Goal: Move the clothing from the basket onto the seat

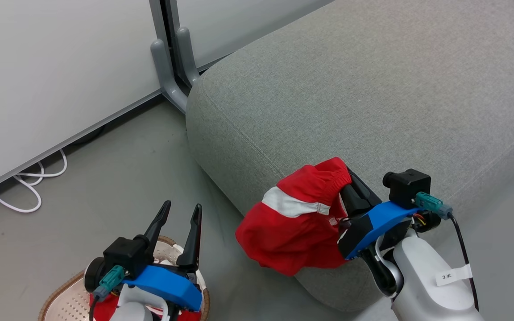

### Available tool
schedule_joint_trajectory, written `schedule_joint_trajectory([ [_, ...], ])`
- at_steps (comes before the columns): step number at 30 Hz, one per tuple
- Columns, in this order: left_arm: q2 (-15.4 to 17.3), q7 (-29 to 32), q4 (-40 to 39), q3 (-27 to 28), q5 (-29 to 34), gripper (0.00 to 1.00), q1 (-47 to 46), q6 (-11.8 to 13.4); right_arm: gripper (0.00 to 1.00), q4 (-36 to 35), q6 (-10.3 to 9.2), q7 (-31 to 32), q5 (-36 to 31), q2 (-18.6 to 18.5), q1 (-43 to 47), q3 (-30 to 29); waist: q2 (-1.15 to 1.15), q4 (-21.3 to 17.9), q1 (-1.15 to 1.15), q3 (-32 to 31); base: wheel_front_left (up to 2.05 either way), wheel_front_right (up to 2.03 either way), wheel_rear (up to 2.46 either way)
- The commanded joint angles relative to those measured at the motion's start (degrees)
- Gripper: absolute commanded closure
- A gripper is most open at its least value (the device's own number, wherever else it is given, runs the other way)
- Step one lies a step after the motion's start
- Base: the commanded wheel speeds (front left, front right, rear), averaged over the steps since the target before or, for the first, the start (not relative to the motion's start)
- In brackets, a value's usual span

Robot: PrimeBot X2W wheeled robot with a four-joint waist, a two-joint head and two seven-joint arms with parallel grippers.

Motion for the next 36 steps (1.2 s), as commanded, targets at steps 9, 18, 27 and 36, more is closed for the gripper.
schedule_joint_trajectory([
  [9,0.3,-0.3,0.2,-0.3,0.2,0.00,-0.9,0.0,1.00,0.0,0.03,0.1,0.0,-0.1,-0.2,-1.1,0.00,0.2,0.00,0.1,0.00,0.00,0.00],
  [18,1.9,-0.3,-1.0,-1.0,1.2,0.00,-2.9,0.0,1.00,1.6,0.03,0.9,-3.5,-0.1,-10.0,-9.2,0.00,1.8,0.00,4.9,0.00,0.00,0.00],
  [27,5.5,-0.3,-3.6,-4.9,1.3,0.00,-8.1,0.0,1.00,4.4,0.03,2.0,-5.5,-4.8,-25.2,-26.1,0.00,6.4,0.00,13.6,0.00,0.00,0.00],
  [36,8.3,0.2,-7.0,-10.2,1.6,0.00,-15.7,0.0,1.00,7.5,0.03,0.6,-9.5,-12.9,-34.7,-42.4,0.00,12.6,0.00,24.1,0.00,0.00,0.00],
])
